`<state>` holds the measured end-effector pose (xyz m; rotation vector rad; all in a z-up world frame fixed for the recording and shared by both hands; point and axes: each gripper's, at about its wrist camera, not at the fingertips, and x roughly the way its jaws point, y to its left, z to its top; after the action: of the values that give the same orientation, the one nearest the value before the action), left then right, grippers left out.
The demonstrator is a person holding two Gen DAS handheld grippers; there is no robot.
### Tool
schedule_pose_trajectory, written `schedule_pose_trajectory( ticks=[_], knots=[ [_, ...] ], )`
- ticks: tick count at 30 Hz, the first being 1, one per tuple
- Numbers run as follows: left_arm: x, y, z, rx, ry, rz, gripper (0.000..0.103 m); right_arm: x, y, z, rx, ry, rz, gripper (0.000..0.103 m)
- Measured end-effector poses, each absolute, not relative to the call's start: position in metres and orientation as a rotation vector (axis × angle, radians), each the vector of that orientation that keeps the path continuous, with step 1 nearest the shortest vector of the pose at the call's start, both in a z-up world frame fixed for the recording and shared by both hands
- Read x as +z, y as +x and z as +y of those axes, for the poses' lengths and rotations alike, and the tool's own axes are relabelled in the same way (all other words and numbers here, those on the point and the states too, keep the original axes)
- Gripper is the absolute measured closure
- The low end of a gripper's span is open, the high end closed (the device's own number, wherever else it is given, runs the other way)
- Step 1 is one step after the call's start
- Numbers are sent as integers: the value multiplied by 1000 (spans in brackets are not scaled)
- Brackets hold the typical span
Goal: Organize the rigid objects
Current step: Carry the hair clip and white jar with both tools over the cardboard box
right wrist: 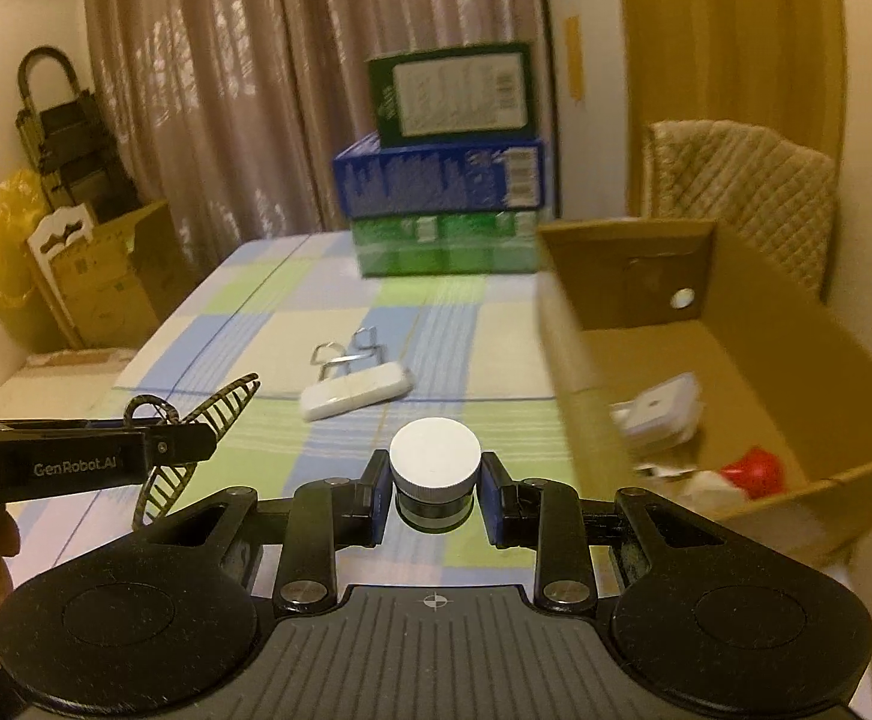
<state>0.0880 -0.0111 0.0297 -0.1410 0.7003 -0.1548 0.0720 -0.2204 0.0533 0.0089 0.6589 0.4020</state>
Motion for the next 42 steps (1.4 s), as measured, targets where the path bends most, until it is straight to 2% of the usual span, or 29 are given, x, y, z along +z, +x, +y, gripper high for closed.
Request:
schedule_pose_trajectory(
  ticks=[12, 23, 42],
  knots=[
    [62, 119, -117, -332, -98, 665, 70, 90, 93, -334, 203, 32, 593, 76],
    [55, 155, -202, -443, -12, 686, 70, 74, 132, -393, 178, 51, 630, 76],
    [29, 170, -238, -468, 53, 742, 69, 49, 153, -413, 179, 97, 664, 76]
  ],
)
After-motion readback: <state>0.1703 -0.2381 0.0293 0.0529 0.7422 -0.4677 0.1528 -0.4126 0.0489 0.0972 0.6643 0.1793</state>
